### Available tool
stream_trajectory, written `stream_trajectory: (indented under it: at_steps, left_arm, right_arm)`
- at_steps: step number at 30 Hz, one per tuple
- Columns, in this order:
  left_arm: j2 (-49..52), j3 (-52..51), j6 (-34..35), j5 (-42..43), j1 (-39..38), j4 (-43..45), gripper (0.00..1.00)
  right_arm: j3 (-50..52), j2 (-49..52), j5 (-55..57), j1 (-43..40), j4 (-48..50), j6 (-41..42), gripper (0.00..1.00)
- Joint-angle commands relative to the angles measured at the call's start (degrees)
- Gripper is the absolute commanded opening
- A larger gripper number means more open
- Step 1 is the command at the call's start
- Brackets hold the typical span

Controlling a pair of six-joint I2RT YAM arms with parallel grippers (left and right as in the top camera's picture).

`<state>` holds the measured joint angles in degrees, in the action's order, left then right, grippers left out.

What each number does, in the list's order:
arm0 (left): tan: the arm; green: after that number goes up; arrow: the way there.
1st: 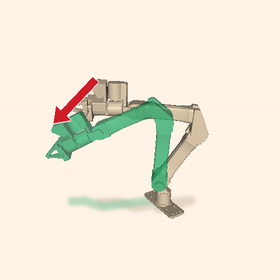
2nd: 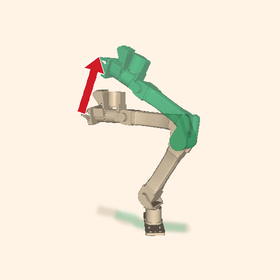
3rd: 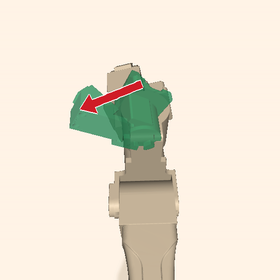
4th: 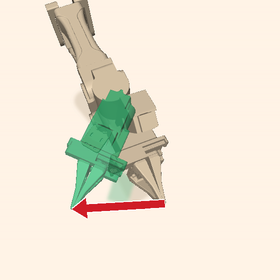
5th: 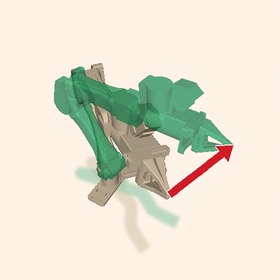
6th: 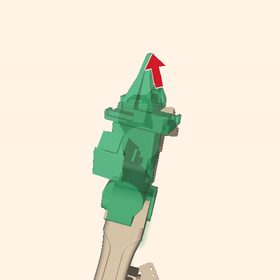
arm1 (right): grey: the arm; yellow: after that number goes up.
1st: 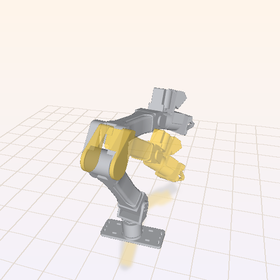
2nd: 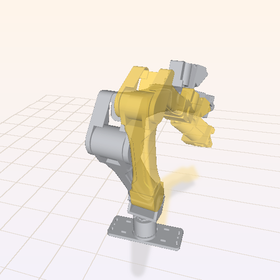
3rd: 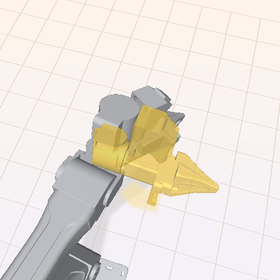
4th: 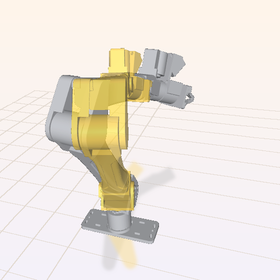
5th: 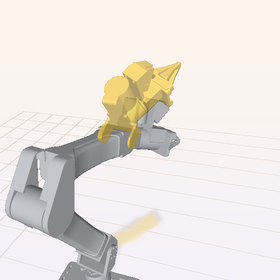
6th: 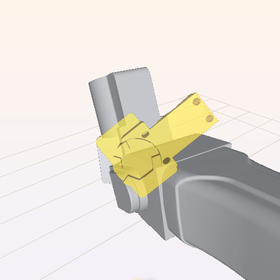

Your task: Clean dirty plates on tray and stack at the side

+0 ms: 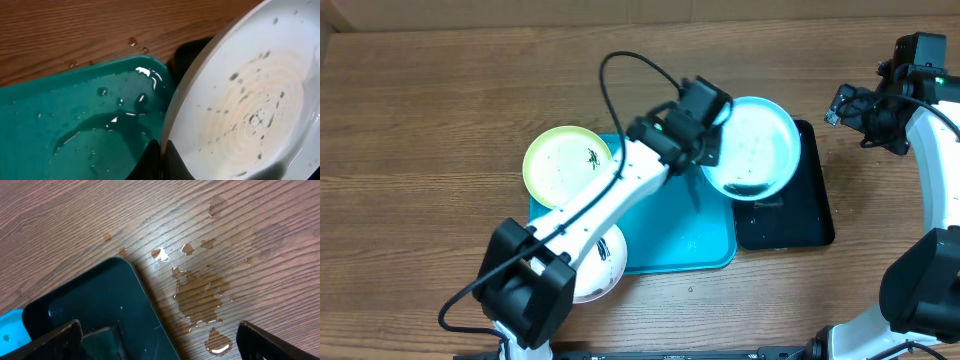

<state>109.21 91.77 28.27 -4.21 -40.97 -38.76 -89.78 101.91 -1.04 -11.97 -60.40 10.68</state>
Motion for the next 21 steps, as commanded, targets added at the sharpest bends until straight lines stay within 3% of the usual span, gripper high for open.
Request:
stream_trajectory:
  at_steps: [1, 21]
  left_arm:
    - [0.31, 1.40, -1.09, -6.99, -2.95, 1.11, 0.04]
    - [0.31, 1.40, -14.27, -41.66, -20.09, 4.26, 0.04]
  right_arm:
    - [-0.24, 0.13, 0.55, 0.11, 0.28, 0.22, 1.00]
    - [-0.24, 0.13, 0.55, 0.11, 0.28, 0.22, 1.00]
